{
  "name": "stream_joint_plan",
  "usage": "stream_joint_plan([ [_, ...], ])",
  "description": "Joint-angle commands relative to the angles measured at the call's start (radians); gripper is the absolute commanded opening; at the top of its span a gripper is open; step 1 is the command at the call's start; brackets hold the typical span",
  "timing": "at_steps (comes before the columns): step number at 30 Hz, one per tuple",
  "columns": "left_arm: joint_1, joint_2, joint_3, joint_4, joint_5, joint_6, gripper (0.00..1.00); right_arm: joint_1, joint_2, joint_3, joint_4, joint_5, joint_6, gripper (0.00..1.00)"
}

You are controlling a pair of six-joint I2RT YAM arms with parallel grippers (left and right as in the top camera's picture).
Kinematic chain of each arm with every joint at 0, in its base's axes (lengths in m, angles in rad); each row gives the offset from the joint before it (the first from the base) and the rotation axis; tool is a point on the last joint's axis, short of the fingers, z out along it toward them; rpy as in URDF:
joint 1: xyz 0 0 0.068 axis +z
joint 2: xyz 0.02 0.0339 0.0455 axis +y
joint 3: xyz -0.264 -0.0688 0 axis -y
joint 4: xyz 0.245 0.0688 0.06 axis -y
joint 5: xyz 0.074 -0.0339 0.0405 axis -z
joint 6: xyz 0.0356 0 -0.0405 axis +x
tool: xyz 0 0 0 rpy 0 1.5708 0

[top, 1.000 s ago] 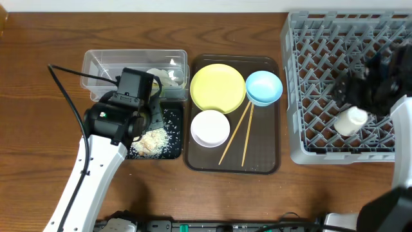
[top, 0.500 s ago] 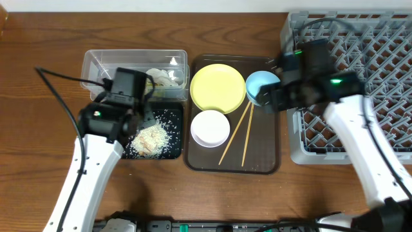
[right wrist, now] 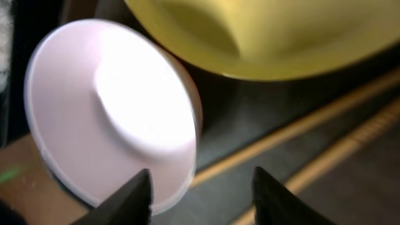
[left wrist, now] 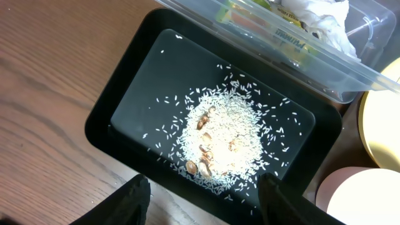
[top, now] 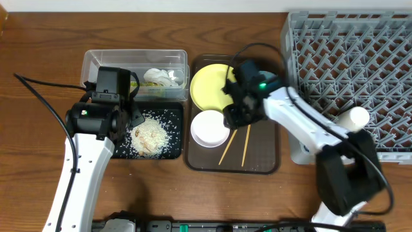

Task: Sort waste into correct bins and load items into the dishwasher rack
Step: 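Reach the right gripper to the pink bowl and grasp its rim, then lift the pink bowl and set it upright in the dish rack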

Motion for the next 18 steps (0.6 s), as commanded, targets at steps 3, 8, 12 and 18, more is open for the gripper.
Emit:
stream_joint_plan([
  [3,0.004,0.005,0.003,-0.008,-0.019,-0.012,0.59,0.035,0.067,-0.006,0.037,0.09,0.102,0.29],
  [8,0.004,0.005,0.003,-0.01,-0.019,-0.012,0.59,0.035,0.072,-0.006,0.074,0.118,0.106,0.04],
  [12,0.004,0.005,0.003,-0.011,-0.019,-0.012,0.6,0.027,0.053,-0.005,0.069,0.12,0.105,0.01],
  [18,0.004,0.005,0.003,-0.011,-0.019,-0.012,0.59,-0.031,-0.109,0.011,0.071,0.203,0.052,0.01],
])
